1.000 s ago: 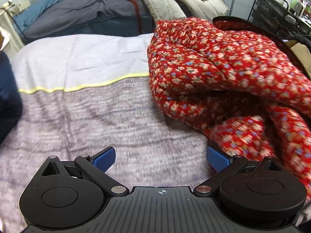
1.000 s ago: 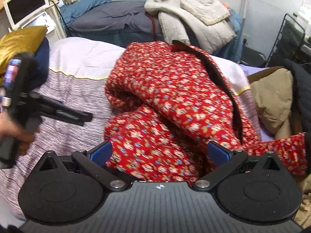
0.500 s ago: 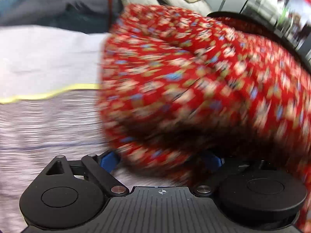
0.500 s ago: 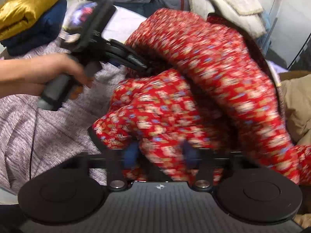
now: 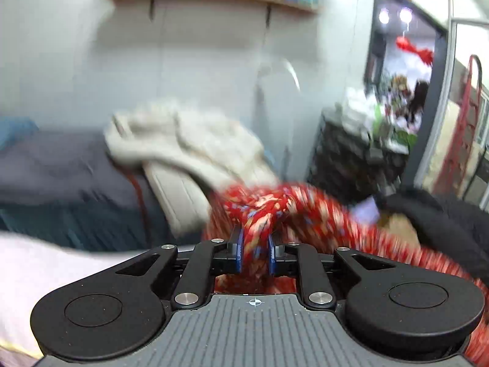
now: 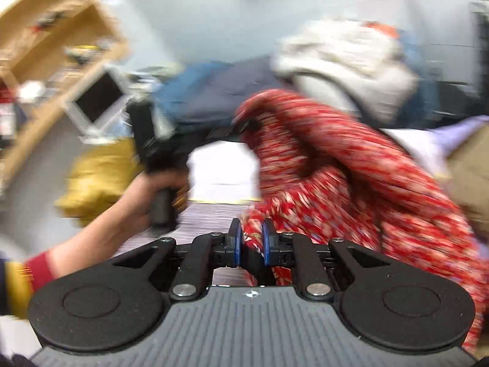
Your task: Fold large clothes
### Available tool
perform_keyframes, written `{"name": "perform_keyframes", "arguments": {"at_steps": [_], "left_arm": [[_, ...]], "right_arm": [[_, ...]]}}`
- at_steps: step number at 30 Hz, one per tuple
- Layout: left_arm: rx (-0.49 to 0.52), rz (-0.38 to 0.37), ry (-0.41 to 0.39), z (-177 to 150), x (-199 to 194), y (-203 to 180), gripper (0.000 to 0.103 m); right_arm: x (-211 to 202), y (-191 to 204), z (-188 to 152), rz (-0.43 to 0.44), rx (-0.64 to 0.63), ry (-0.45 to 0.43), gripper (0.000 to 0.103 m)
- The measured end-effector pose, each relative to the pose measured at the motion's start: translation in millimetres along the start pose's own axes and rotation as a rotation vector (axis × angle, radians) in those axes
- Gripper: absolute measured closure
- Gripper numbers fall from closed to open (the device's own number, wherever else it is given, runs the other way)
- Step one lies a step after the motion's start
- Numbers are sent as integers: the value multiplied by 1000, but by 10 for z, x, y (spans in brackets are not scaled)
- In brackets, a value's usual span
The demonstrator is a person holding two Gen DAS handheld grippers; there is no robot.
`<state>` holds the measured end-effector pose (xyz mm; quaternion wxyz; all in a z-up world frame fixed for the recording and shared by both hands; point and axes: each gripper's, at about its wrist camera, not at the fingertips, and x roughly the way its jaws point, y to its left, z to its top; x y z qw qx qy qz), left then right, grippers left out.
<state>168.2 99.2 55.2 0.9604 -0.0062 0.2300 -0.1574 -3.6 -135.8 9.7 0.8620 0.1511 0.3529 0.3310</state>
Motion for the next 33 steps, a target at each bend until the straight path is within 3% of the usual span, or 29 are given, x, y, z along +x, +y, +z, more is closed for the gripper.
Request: {"name": "perform_keyframes", "arguments": {"at_steps": [1,3,5,6,7,9,11,14,16,18,19,21,24,26,29,30,32,33], "left_arm": [[8,37,-27,120,-204,79,69],[45,193,-79,320,-589,293,71],[73,279,-38,386,-779,493,56],[79,310,4,339,-817,586,32],[92,335,41,232,-816,631,10],[115,342,135,-90,-754,655,0],[108,318,194,-509,-679,640,0],[74,306,297,-1204,-457,545,0],[59,256,352,-1596,-370,476,0],[79,198,354,-1863,-375,481,0],[102,205,355,-1931,-274,452,0],[172,263,357,-2094,-17,406,0],[220,344,405,-2261,431,416,0],[149,378,395,-2233,691,479,0],[46,321,347,-2088,735,508,0],[33,322,320,-2014,713,492,12],[7,335,255,-1818,638,467,20],[-10,344,218,-1689,587,472,29]], "right_arm": [[-2,130,-1,108,1,-13,101],[2,425,22,308,0,-57,101],[86,701,16,272,-33,-68,95],[174,788,-28,245,-74,-40,83],[325,764,-45,207,-91,-10,50],[460,739,-165,72,-97,64,25],[480,629,-294,-50,-105,79,28],[260,427,-453,-300,-196,106,20],[211,275,-596,-453,-213,102,15],[140,115,-767,-540,-222,125,14],[94,42,-846,-571,-230,140,13],[86,-77,-959,-618,-196,182,13],[-5,-208,-1112,-609,-68,213,13],[118,-347,-1216,-631,-4,239,13],[335,-393,-1314,-645,73,241,12],[417,-410,-1353,-666,93,242,12],[557,-470,-1408,-657,130,239,19],[616,-478,-1436,-659,134,226,36]]}}
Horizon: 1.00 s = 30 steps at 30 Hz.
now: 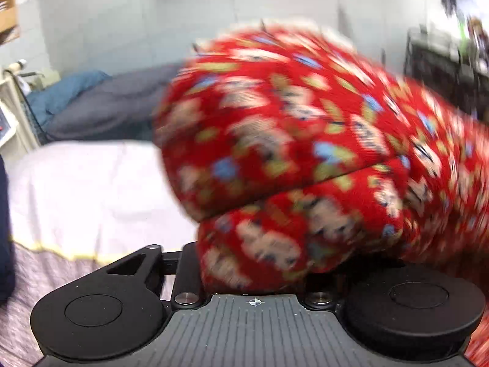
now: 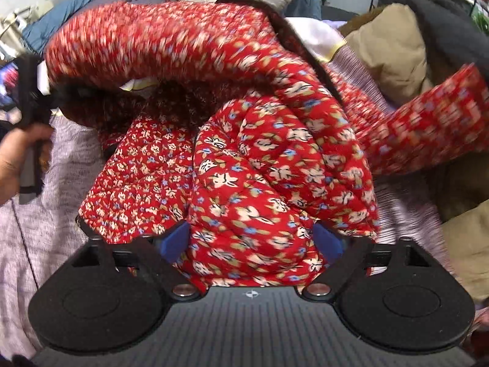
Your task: Fold large clothes
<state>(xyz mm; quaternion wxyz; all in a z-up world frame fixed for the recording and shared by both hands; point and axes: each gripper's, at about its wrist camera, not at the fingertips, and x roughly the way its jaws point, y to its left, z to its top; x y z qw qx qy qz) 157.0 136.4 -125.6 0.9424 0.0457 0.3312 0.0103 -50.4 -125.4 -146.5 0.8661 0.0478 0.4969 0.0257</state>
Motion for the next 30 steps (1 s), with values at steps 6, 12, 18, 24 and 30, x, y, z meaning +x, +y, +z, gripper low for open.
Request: {"name": "perform_keyframes", "arguments": {"at_steps": [6,12,18,24,30], "left_arm": [[-61,33,-214,837,-436,302,30],[-178,144,-289,1380,-837,976,30],[-91,335,31,985,-518,1393,0],[-49,240,179,109,-771,1447,0],[-80,17,161,-578,-1662,1179,0]], "right_arm": [[-241,-81,111,193,8,-90,65],[-963,307,422,541,-159,-114,72],[-825,1144,238,807,-362,-36,26],[-517,1204,31,542,-418,-24,32],[-408,-255,-8,359,-81,58,25]]}}
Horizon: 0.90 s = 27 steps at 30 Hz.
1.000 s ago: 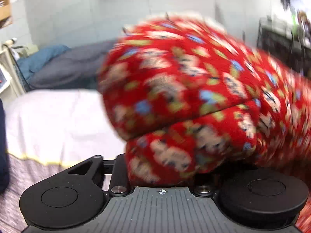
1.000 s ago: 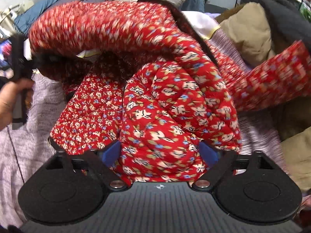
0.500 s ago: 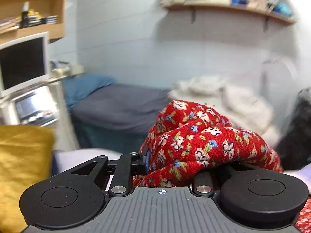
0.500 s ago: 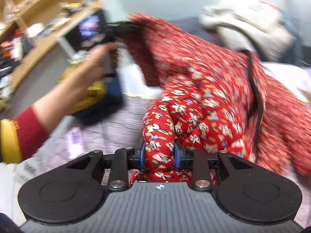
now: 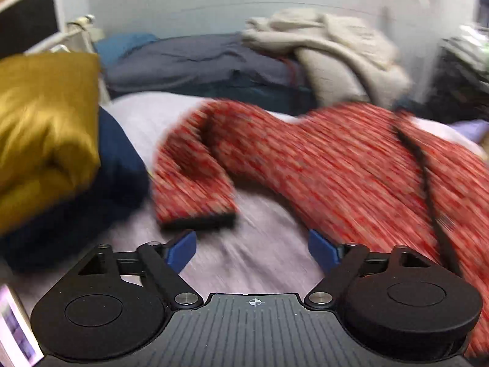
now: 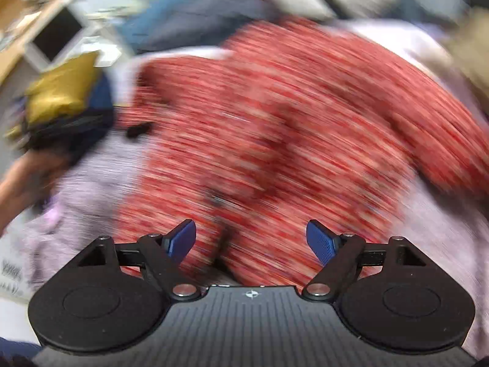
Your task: Fold large clothes
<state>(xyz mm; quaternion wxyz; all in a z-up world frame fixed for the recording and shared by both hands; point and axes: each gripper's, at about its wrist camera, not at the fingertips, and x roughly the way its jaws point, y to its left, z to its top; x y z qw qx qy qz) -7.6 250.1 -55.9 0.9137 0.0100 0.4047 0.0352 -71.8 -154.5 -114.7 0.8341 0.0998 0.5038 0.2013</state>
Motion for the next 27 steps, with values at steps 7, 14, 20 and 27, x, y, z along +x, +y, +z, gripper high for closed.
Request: {"name": "perform_keyframes", "arguments": {"at_steps": [7,14,20,27], "left_arm": [[187,-44,73,-1112,-677,-396,0],[478,31,114,-1735,-323,-751,0],[374,-46,70,-1429,140,-926,25],[118,-97,-153,-185,-605,-511,44]], "right_arm": [[-95,-470,-693,-183,-191,135,26],[510,-156,-1014,-178,-340,209,23],[614,-61,-934,-237,-264,99,70],[-706,-65,-200,-198,-138,-152,86]]}}
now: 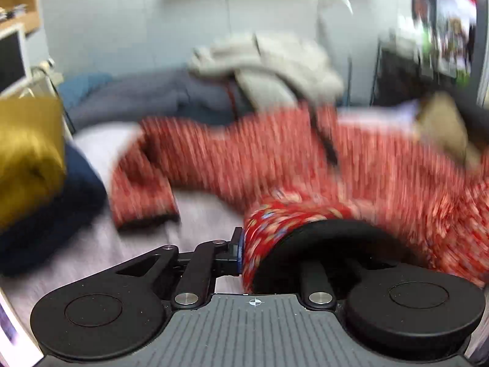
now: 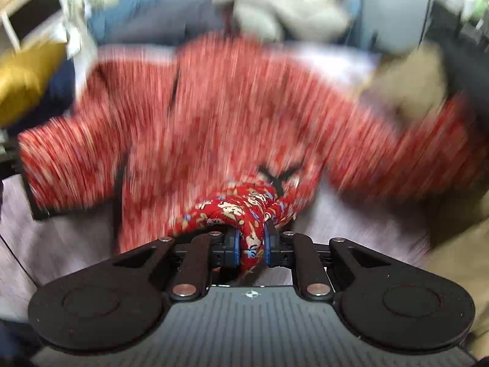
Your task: Fold large clothes
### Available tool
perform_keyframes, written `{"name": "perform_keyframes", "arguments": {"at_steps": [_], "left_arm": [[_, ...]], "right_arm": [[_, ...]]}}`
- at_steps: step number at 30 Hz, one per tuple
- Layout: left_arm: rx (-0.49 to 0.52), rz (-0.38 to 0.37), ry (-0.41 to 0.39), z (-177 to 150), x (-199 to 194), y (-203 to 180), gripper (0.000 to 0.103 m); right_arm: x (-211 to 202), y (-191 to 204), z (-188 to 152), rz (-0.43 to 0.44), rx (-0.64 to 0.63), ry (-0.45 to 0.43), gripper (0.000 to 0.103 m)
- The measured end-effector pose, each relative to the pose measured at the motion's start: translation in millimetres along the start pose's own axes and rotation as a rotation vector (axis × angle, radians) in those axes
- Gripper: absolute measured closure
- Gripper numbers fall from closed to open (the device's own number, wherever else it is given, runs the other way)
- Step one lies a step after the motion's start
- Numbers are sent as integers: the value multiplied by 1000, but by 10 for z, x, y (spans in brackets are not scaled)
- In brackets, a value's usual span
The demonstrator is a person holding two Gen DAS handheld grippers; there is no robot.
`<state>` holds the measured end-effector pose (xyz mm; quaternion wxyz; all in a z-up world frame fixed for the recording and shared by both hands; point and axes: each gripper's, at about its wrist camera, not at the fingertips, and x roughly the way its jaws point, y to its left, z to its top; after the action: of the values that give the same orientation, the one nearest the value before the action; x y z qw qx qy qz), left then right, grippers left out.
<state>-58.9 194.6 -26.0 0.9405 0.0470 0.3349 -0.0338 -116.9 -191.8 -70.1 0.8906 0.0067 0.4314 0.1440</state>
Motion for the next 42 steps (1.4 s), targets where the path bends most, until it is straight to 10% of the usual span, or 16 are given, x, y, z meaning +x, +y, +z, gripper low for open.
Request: {"name": "perform_keyframes", "arguments": {"at_steps": [4,7,15,17,19,20,28,34,38,42], "left_arm": [[81,-20,-22,551,-389,95,49],[187,7,104,431,-561,64,50],[378,51,578,-1424,-263,12,48],[322,22,558,-1456,-374,66,48],[260,9,476,-1301,-523,133,5],[234,19,422,-1207,-601,153,1],[120,10,169,-380,-486,-65,0],[-9,-46,171,-207,-240,-374,0],[-80,-46,171,-254,-251,-540,0],[-128,-54,199,-270,-130,-687,0]], "right_arm": [[-845,-13,615,-15,-87,-90,87],[-1092,-1,570,-57,-140,2,86],[-184,-60,-749,-136,-226,387,54],[-98,-90,-805,-127,-208,383,50],[-134,-109,-739,-100,-171,336,25],[-131,-93,-686,-84,-167,293,23],[305,-109,18,-82,-171,130,24],[481,-639,621,-305,-168,49,24],[150,-1075,612,-406,-9,33,19],[8,-1482,497,-300,293,40,20]]}}
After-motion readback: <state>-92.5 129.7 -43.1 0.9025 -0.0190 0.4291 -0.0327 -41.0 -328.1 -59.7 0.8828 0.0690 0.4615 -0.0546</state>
